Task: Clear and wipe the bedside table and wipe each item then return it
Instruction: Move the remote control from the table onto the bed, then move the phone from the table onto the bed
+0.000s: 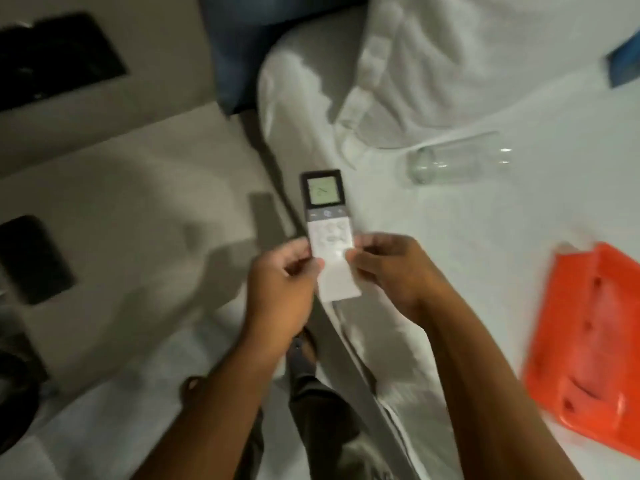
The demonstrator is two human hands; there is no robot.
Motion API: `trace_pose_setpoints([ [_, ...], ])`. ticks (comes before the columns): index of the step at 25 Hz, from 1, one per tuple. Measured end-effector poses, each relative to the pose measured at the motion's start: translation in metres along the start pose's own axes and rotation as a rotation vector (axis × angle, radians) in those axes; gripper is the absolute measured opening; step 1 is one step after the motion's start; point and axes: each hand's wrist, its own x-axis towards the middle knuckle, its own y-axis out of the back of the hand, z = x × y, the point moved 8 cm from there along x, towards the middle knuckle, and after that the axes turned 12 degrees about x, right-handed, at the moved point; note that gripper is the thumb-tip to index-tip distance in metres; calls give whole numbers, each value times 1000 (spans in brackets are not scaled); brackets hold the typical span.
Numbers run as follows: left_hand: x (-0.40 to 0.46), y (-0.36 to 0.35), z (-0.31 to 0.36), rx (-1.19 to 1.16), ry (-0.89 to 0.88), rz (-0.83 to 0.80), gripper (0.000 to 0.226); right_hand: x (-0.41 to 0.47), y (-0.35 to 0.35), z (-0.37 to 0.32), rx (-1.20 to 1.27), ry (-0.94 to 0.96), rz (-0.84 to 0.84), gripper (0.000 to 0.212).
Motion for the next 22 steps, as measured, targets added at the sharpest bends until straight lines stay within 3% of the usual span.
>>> trace_pose_setpoints([
  [6, -32, -191, 60, 585, -219, -274, 26, -43, 196, 18, 239, -96, 277, 19],
  [9, -17, -244, 70, 729, -200, -361, 18, -30, 241, 21, 230, -123, 371, 22],
  [13, -7, -266, 66, 836, -222, -395, 4, -19, 260, 21, 119, -121, 539, 9],
  [15, -6, -242, 61, 742, -294, -349, 24, -27, 254, 9, -56, -15, 692, 14],
  [17, -2, -181, 48, 586, -305, -250, 8, -42, 219, -17, -254, 199, 850, 20],
  [18, 3, -144, 35, 527, -264, -185, 12, -46, 193, -26, -275, 306, 868, 20],
  [20, 22, -35, 6, 479, -159, 5, 26, -23, 103, -27, -209, 404, 713, 19],
  [22, 39, 96, -28, 490, -18, 242, 21, 22, -14, -12, -57, 325, 418, 16],
])
